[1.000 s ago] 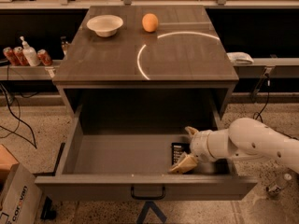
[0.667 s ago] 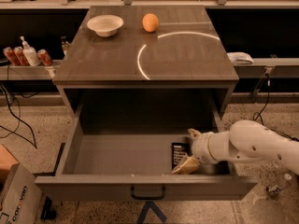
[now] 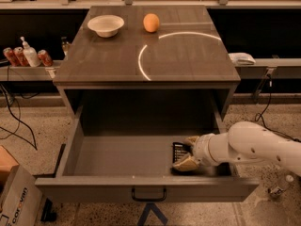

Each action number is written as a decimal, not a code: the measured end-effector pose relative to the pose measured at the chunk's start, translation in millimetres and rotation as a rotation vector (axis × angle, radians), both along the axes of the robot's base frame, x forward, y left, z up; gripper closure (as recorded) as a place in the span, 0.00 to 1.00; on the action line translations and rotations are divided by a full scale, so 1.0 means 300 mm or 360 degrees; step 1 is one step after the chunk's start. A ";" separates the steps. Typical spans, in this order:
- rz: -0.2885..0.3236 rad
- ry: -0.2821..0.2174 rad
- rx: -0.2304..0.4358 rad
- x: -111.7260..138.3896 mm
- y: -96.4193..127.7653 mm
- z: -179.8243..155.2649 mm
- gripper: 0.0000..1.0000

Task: Pick rxbar chocolate from top drawer and place on counter

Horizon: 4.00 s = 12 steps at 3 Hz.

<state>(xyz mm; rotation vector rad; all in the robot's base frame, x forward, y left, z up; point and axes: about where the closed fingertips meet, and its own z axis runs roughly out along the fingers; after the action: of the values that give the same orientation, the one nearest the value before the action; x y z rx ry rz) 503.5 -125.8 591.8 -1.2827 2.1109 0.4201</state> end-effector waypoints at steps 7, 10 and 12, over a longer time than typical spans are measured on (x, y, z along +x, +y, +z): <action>0.0227 -0.0595 0.0573 0.192 -0.100 0.950 1.00; -0.0043 -0.0742 0.0472 0.716 -0.101 1.154 1.00; -0.0097 -0.0681 0.0450 0.861 -0.050 1.056 0.71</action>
Offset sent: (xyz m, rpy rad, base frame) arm 0.0035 -0.0016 0.0233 0.0157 0.0039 -0.0138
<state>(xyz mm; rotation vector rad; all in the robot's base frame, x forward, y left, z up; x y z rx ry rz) 761.7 -140.9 908.5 -1.0343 1.6605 0.3642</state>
